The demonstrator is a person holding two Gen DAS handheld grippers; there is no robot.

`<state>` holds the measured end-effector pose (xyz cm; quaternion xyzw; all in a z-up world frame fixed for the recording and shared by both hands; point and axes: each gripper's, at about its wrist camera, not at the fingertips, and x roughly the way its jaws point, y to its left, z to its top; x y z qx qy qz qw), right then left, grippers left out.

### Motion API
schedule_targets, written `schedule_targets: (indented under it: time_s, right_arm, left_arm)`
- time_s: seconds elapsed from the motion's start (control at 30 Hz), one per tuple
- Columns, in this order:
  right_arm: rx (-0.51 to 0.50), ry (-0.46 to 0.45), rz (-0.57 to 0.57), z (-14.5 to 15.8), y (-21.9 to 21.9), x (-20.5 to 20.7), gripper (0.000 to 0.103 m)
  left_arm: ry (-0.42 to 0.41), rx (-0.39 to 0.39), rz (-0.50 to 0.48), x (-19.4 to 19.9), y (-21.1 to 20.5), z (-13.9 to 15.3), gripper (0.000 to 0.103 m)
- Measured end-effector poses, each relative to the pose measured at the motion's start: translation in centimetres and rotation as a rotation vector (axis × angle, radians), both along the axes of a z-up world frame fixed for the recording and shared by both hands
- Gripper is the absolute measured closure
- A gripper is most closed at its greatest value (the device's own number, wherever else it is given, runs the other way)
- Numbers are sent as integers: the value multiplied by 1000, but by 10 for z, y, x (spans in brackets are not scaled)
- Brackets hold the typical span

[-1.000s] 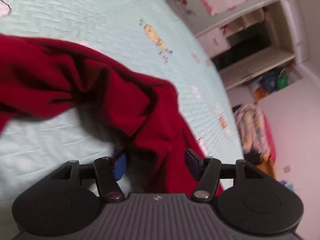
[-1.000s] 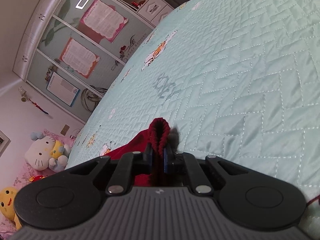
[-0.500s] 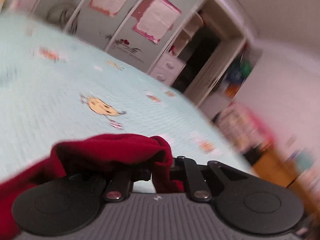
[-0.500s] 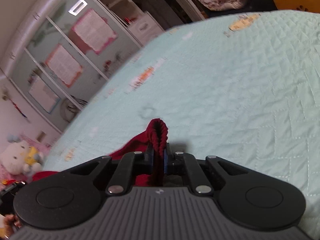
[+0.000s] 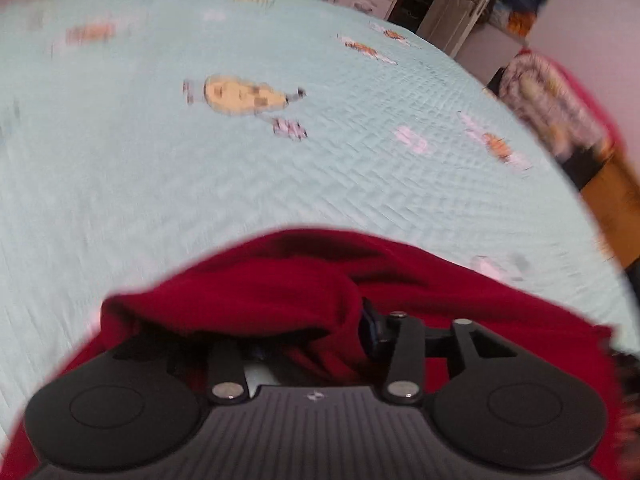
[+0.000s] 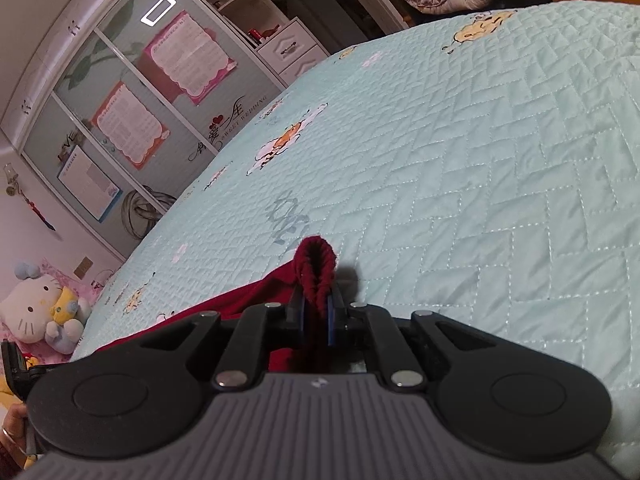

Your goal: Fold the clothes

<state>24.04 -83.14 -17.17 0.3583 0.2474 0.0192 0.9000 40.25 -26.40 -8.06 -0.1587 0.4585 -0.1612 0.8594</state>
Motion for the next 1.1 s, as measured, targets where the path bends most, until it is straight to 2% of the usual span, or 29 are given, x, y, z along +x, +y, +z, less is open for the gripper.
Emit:
schedule_targets:
  time_s: [0.1, 0.17, 0.2, 0.27, 0.43, 0.53, 0.63, 0.77, 0.83, 0.9, 0.93, 0.97, 1.0, 1.03, 1.07, 1.1]
  right_arm:
    - [31, 13, -8, 2, -4, -5, 90]
    - [75, 14, -42, 5, -10, -19, 83]
    - [85, 14, -51, 8, -10, -34, 81]
    - [98, 17, -65, 15, -8, -69, 74]
    - [129, 23, -98, 33, -2, -157, 70]
    - [139, 22, -127, 40, 12, -221, 64]
    - [209, 53, -168, 30, 23, -263, 56]
    - [259, 57, -119, 17, 50, -268, 56]
    - [261, 80, -128, 8, 62, -259, 55]
    - [247, 62, -144, 2, 71, -256, 57]
    - [243, 57, -157, 0, 73, -256, 62]
    - [241, 54, -171, -2, 75, -256, 74]
    - [242, 66, -183, -3, 74, -257, 86]
    - [245, 84, -194, -4, 73, -257, 93]
    - [252, 92, -206, -2, 71, -260, 94]
    - [260, 96, -219, 0, 69, -264, 94]
  left_arm:
    - [76, -158, 94, -22, 35, 0, 43]
    - [124, -245, 166, -39, 59, -3, 38]
    - [150, -277, 185, -50, 69, -4, 38]
    - [175, -309, 157, -75, 78, -4, 38]
    - [121, -213, -72, -166, 72, 10, 38]
    - [93, -133, -157, -214, 69, 13, 37]
    - [83, -118, -172, -242, 74, 13, 37]
    - [94, -112, -155, -257, 81, 3, 33]
    - [94, -106, -174, -259, 78, 1, 33]
    - [79, -88, -202, -260, 70, 1, 32]
    - [65, -62, -216, -262, 66, 0, 35]
    - [51, -35, -229, -263, 63, -2, 37]
    - [28, 27, -242, -264, 56, -1, 52]
    - [5, 93, -256, -265, 50, 1, 83]
    - [7, 113, -249, -263, 50, 1, 98]
    - [12, 127, -240, -260, 51, 1, 103]
